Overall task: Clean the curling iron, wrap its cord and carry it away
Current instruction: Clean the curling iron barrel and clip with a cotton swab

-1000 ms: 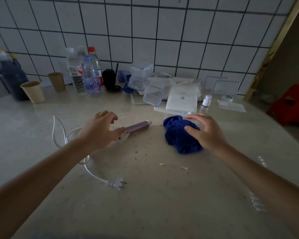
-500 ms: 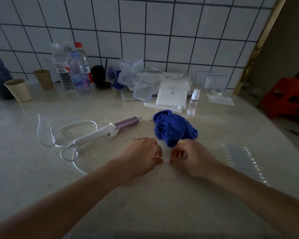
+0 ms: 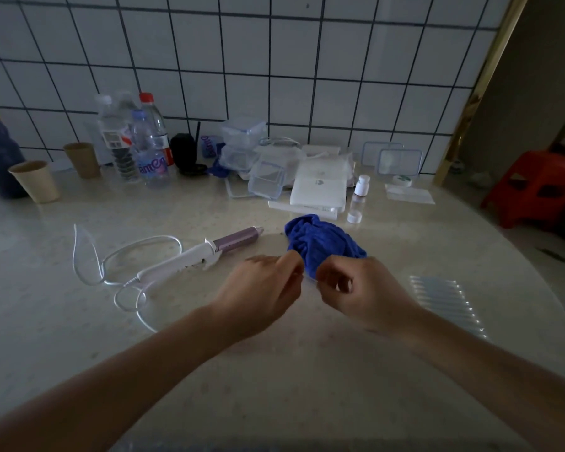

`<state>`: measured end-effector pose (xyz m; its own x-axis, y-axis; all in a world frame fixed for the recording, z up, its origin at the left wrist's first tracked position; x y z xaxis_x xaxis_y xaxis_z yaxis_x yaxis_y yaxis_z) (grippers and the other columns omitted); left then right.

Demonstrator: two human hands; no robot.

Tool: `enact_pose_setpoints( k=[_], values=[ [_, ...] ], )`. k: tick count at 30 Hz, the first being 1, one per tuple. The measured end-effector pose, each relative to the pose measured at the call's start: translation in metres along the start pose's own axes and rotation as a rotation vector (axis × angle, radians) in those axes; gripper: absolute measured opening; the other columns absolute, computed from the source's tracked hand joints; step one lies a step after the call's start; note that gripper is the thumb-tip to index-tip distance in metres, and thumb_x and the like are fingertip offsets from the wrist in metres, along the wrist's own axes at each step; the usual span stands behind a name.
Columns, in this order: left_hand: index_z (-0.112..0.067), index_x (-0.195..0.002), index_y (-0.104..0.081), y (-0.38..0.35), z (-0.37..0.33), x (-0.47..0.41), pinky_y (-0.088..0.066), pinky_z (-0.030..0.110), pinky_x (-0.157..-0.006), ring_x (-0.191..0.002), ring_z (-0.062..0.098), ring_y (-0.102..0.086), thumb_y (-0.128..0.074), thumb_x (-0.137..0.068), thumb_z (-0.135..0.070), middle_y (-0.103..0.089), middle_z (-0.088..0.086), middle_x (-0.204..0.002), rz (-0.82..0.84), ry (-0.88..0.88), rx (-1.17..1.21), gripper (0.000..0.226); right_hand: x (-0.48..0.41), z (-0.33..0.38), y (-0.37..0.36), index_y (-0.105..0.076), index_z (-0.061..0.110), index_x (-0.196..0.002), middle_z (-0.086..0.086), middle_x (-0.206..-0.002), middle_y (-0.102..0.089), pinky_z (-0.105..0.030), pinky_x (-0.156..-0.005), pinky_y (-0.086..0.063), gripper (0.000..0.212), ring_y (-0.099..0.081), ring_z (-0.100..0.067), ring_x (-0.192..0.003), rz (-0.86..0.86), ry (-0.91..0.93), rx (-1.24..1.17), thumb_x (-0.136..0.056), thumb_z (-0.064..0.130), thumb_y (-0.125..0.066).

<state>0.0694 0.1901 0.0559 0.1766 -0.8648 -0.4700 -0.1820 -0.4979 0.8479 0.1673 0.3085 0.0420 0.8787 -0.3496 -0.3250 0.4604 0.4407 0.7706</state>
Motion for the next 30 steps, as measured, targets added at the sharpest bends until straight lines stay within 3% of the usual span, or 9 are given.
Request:
enact_pose_setpoints(
  k=[4,11,17,20,26,30],
  values=[
    [-0.025,-0.094,-0.05,0.011,-0.002,0.005,-0.041,0.032,-0.053,-0.059,0.011,-0.05,-0.04,-0.106,-0.03,-0.054,-0.009,-0.07,-0.046,0.053,0.108,0.017,-0.01,0.013,0.01,-0.072,0.031,-0.089,0.009,-0.075,-0.069,-0.034,-0.064,-0.051,0.013,-0.063,-0.01,-0.069,0.015,0.034,0.016,-0.095,0.039,-0.063],
    [-0.026,-0.109,-0.06,0.003,0.004,0.008,-0.033,0.025,-0.052,-0.057,0.005,-0.052,-0.042,-0.105,-0.034,-0.059,-0.012,-0.072,-0.041,0.109,0.048,0.02,-0.014,0.017,0.003,-0.067,0.022,-0.075,0.005,-0.069,-0.062,-0.041,-0.063,-0.047,0.022,-0.058,-0.013,-0.066,0.01,0.058,0.049,-0.096,0.028,-0.067],
    [-0.024,-0.094,-0.069,0.0,0.004,-0.002,-0.037,0.03,-0.054,-0.058,0.017,-0.058,-0.053,-0.101,-0.036,-0.066,-0.007,-0.07,-0.081,0.101,-0.022,0.022,-0.017,0.016,0.005,-0.059,0.013,-0.068,0.001,-0.062,-0.056,-0.042,-0.059,-0.043,0.029,-0.051,-0.016,-0.059,-0.029,0.09,0.065,-0.093,0.023,-0.07],
    [-0.025,-0.087,-0.07,0.0,0.002,-0.007,-0.027,0.025,-0.049,-0.054,0.013,-0.054,-0.05,-0.097,-0.042,-0.06,-0.01,-0.064,-0.083,0.111,-0.043,0.028,-0.017,0.009,0.006,-0.058,0.015,-0.066,0.003,-0.06,-0.055,-0.038,-0.058,-0.041,0.032,-0.048,-0.013,-0.057,-0.03,0.085,0.084,-0.093,0.026,-0.072],
    [-0.026,-0.085,-0.067,-0.012,0.004,-0.02,-0.026,0.028,-0.049,-0.06,0.016,-0.056,-0.049,-0.099,-0.045,-0.066,-0.006,-0.07,0.044,0.194,-0.139,0.03,-0.018,-0.009,0.001,-0.058,0.013,-0.06,-0.005,-0.054,-0.057,-0.042,-0.057,-0.045,0.044,-0.051,-0.02,-0.051,-0.016,-0.012,0.112,-0.096,0.037,-0.065],
    [-0.021,-0.081,-0.07,-0.024,0.003,-0.028,-0.036,0.032,-0.052,-0.065,0.019,-0.061,-0.048,-0.099,-0.041,-0.067,-0.002,-0.072,0.125,0.253,-0.197,0.035,-0.019,-0.018,-0.006,-0.047,0.015,-0.05,-0.003,-0.046,-0.047,-0.035,-0.051,-0.037,0.056,-0.038,-0.012,-0.043,0.017,-0.079,0.174,-0.096,0.043,-0.062]
  ],
)
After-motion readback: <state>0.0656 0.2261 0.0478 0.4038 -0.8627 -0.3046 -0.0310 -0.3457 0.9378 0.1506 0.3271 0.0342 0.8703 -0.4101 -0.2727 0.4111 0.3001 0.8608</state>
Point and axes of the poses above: each hand's wrist, its own x-axis away from the middle knuckle, its own y-axis out of the back of the hand, z = x × y, the point moved 8 cm from there along -x, towards the middle knuckle
